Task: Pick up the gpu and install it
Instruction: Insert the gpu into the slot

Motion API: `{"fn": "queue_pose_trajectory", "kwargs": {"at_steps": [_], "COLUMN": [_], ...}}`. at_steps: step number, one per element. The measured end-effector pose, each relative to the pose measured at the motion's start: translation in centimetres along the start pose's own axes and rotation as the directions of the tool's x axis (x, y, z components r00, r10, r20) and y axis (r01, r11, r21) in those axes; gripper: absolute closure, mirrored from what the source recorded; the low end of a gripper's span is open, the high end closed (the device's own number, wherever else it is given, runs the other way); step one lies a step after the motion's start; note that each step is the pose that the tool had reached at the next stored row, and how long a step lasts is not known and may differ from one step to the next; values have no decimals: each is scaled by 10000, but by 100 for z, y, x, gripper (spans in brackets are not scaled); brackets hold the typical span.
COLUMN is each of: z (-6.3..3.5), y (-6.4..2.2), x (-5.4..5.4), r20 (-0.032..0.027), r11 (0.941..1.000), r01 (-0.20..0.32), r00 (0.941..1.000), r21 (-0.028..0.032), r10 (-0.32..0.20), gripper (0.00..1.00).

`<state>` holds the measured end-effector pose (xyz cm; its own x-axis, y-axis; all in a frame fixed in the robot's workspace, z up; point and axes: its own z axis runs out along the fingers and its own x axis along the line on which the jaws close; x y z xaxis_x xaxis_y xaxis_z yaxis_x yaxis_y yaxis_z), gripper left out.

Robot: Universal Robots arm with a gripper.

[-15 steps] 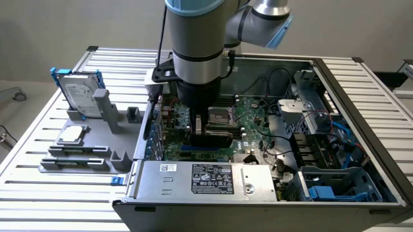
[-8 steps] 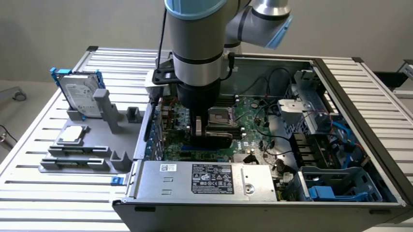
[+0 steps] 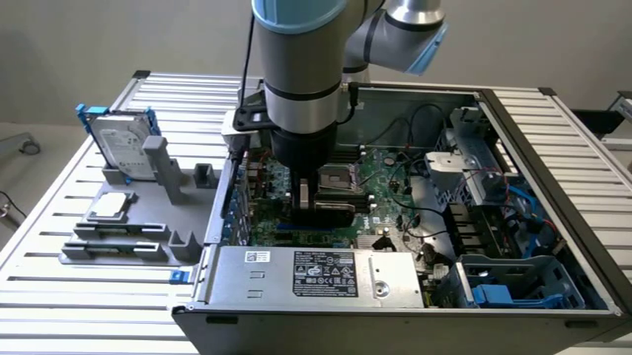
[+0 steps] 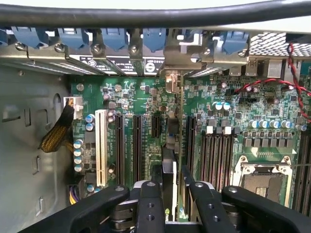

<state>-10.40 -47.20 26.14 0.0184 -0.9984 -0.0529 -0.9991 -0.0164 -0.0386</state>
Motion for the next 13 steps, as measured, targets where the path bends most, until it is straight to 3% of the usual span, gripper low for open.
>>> {"fn": "queue_pose_trajectory", "kwargs": {"at_steps": [13], "z": [4], "y": [5], "x": [-5], "r20": [16], "r11": [9999], "r01": [92], "r00": [10000], "r21": [-83], "r10": [-92], "gripper": [74]}}
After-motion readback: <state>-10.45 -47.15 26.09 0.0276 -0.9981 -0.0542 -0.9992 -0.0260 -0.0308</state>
